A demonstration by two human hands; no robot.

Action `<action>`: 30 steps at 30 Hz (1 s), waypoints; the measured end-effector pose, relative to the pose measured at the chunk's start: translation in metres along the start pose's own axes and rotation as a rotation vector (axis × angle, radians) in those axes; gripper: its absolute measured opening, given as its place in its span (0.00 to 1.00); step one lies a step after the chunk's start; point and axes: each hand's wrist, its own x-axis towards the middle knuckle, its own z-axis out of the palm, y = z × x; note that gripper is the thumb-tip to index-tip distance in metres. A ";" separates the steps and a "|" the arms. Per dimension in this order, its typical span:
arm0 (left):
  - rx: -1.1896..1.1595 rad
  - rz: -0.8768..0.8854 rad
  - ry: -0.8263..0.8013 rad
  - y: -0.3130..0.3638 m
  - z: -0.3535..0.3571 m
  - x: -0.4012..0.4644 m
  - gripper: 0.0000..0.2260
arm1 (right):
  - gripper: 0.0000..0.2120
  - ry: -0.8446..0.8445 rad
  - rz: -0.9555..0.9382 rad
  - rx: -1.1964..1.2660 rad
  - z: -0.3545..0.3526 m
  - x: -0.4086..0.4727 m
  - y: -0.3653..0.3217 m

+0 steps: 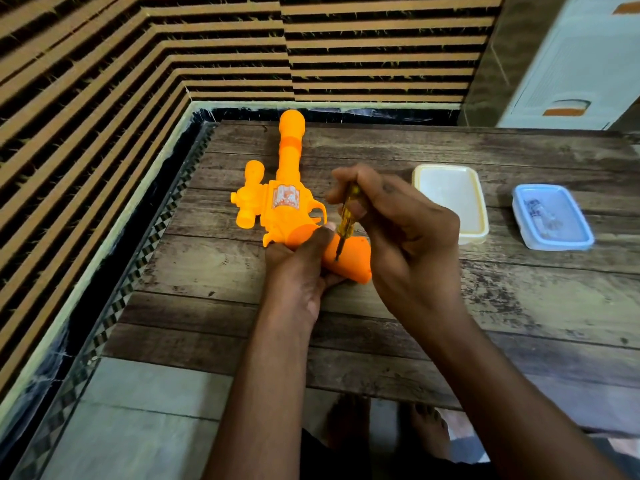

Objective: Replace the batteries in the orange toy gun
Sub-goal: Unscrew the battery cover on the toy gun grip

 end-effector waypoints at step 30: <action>0.024 -0.007 -0.006 0.004 0.001 -0.003 0.09 | 0.08 0.044 -0.071 -0.090 0.003 0.001 -0.002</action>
